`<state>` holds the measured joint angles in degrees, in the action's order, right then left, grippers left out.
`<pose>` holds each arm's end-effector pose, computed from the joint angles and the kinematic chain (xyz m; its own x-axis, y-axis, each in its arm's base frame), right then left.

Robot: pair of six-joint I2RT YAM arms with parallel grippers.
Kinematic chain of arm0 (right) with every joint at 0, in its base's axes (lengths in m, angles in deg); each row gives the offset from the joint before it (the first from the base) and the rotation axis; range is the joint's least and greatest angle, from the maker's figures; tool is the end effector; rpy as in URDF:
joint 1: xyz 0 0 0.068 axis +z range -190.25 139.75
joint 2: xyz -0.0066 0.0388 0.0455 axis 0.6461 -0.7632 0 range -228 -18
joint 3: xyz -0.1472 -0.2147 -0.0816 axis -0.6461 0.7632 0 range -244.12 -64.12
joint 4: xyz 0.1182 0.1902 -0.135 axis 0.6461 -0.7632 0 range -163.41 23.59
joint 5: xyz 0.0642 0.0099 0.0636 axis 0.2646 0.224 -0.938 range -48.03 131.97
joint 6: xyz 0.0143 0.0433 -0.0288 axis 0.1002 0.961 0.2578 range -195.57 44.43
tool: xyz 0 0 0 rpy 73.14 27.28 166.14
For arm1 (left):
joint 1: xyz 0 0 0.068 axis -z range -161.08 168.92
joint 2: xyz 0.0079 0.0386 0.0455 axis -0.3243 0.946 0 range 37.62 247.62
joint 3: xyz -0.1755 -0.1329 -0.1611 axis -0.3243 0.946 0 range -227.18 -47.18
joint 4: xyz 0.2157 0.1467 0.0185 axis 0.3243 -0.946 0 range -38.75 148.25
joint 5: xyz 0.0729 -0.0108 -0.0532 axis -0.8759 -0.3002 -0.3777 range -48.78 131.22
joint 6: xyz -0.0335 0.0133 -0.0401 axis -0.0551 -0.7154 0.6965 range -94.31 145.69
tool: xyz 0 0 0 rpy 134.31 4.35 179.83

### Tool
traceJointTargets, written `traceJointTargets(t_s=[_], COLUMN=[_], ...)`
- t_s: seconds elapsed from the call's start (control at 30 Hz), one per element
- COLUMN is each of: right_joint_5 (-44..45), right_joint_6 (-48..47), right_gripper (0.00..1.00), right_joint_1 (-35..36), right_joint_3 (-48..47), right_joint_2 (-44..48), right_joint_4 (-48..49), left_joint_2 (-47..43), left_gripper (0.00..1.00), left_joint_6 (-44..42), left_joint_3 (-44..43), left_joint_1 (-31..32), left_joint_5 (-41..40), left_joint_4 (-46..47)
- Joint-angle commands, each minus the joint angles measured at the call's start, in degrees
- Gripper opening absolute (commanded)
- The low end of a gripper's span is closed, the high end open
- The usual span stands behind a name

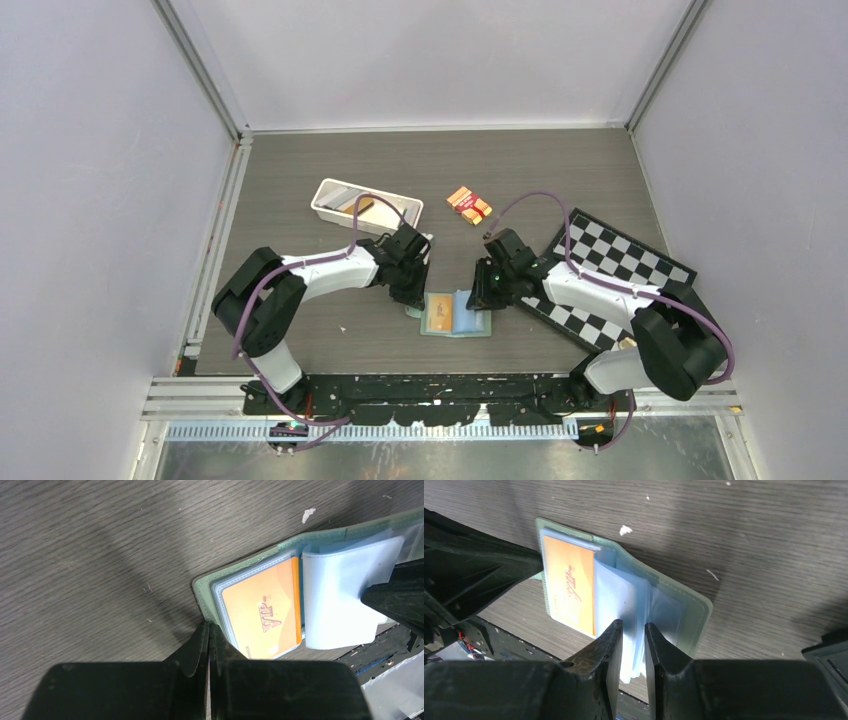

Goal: Put the credit cards into the card holder
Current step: Turn over the card holder at the center of the board.

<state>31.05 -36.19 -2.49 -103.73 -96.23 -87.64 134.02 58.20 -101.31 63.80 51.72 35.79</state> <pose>0.1933 0.1583 0.1716 -0.9576 0.0462 -0.2843 -0.0892 0.8910 0.4452 0.2206 -0.2287 0.1569 -0.9429 0.1932 -0.2714 0.2873 0.8842 -0.3684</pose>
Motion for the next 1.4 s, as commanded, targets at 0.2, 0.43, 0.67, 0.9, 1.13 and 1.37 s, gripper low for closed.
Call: traceJointTargets(t_s=[0.2,0.43,0.67,0.9,1.13,1.37], right_joint_5=[-5.42,-7.14,-7.69,-7.95,-8.24,-8.25], right_joint_6=[1.5,1.74,2.11,2.2,2.34,2.46], right_gripper=[0.27,0.29,0.29,0.29,0.29,0.29], right_joint_1=[-0.05,-0.07,-0.1,-0.1,-0.14,-0.14], right_joint_3=[-0.45,-0.39,-0.12,0.03,0.15,0.49], right_joint_2=[1.61,0.91,0.8,0.48,0.45,0.45], right_joint_4=[6.47,8.88,9.78,10.29,10.68,10.83], left_joint_2=[2.45,2.39,2.48,2.39,2.13,2.14], left_gripper=[0.0,0.0,0.0,0.0,0.0,0.0], left_joint_6=[-0.6,-0.57,-0.6,-0.56,-0.5,-0.51], left_joint_3=[-0.32,-0.34,-0.36,-0.46,-0.44,-0.37], left_joint_1=[0.56,0.56,0.56,0.57,0.56,0.56], left_joint_5=[0.04,0.05,0.04,-0.01,-0.13,-0.15], left_joint_4=[0.98,0.92,0.97,0.87,0.8,0.8])
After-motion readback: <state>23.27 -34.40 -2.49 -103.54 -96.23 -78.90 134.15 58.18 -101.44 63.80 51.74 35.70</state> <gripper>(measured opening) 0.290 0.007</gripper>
